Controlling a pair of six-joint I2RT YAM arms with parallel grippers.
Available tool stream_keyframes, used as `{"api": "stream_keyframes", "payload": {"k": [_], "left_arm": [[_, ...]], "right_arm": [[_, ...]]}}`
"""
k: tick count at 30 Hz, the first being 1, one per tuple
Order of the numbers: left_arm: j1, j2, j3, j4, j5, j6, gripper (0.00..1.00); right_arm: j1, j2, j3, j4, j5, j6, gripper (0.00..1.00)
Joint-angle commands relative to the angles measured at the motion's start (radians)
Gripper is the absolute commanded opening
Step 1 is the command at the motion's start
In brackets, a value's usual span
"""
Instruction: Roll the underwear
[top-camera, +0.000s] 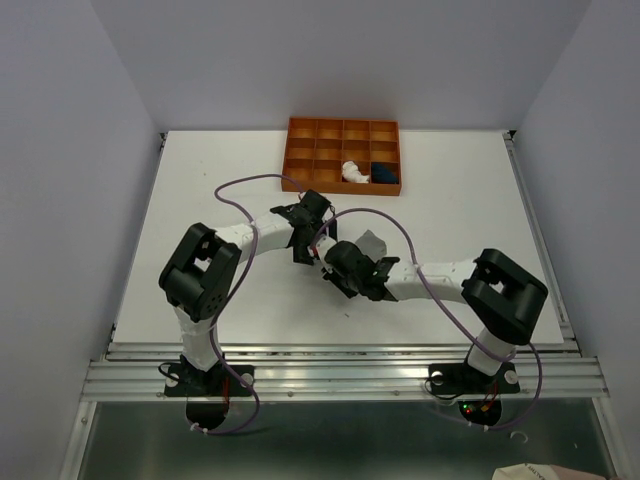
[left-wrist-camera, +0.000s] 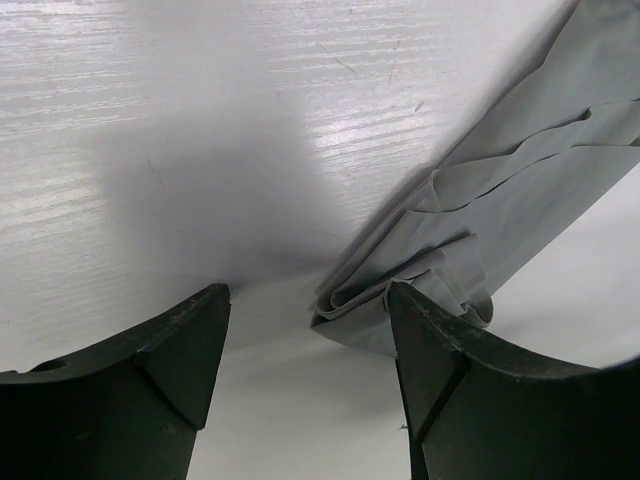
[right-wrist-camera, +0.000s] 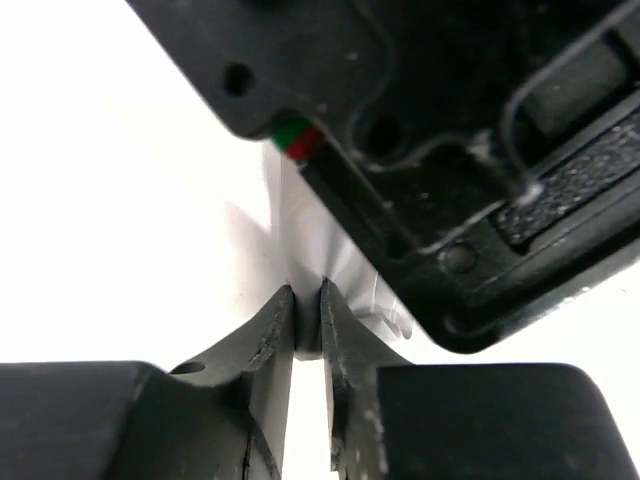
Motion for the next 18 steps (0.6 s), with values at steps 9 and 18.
{"api": "stream_keyframes", "payload": {"k": [9, 18], "left_arm": [[-0.016, -0.020, -0.053, -0.057, -0.023, -0.036, 0.77], [0.009, -0.078, -0.113, -0.060, -0.030, -0.071, 0.77]], "right_arm": [[0.028, -0.081, -0.010, 0.042, -0.139, 0.160, 0.03], [-0.001, -0.081, -0.072, 0.169, -0.236, 0.301, 0.01]]}}
